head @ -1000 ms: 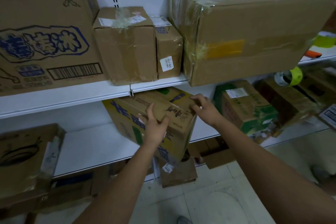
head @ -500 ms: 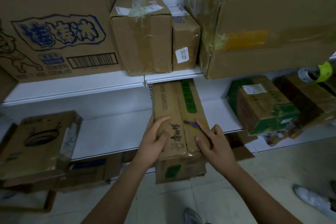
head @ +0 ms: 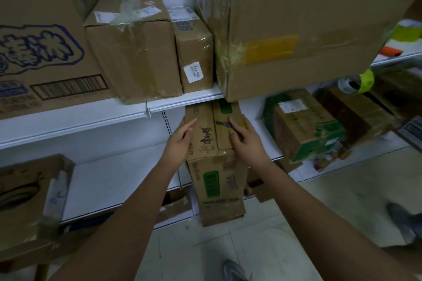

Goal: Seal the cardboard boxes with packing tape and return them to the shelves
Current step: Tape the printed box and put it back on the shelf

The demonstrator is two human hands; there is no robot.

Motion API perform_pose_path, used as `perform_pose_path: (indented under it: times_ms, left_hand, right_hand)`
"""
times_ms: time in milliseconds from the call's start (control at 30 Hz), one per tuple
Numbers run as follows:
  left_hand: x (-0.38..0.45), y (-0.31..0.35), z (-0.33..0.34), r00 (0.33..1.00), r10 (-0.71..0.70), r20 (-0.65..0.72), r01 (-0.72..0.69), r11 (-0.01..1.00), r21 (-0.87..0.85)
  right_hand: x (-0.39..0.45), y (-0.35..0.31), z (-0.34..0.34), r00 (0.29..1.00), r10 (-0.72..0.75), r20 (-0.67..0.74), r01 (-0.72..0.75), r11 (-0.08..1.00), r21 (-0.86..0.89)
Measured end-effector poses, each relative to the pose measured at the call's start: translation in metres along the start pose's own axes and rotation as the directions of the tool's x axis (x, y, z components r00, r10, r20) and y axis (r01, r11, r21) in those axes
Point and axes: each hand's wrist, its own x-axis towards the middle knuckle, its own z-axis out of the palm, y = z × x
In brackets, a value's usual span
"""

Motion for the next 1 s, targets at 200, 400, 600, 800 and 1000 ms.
perform_pose_path:
  times_ms: [200, 400, 600, 800, 1000]
  left_hand:
    - [0.005, 0.027, 0.020, 0.997, 0.042, -0.065, -0.009, 0.894, 0.448]
    - [-0.010, 0.084, 0.048, 0.876, 0.435, -0.211, -0.278, 0.810, 0.516]
    - [-0.003, 0.152, 0.131, 0.920, 0.385, 0.077, -0.393, 0.900, 0.189]
    - [0.015, 0.167, 0.230, 0.968, 0.179, 0.175, -0.158, 0.979, -0.127]
    - [0.077, 0.187, 0.350, 0.966, -0.035, 0.255, 0.099, 0.965, -0.242]
  right_hand:
    - [0.009, 0.016, -0.032, 0.996, 0.021, 0.091, -0.010, 0.993, -0.114]
    - [-0.010, 0.003, -0.091, 0.985, -0.044, -0.167, 0.014, 0.984, -0.180]
    - [-0.019, 0.021, -0.192, 0.847, 0.035, -0.531, -0.152, 0.973, -0.177]
    - [0.001, 0.073, -0.283, 0.834, 0.056, -0.549, -0.146, 0.982, -0.120]
    - [0.076, 0.126, -0.376, 0.880, -0.105, -0.463, -0.045, 0.952, -0.302]
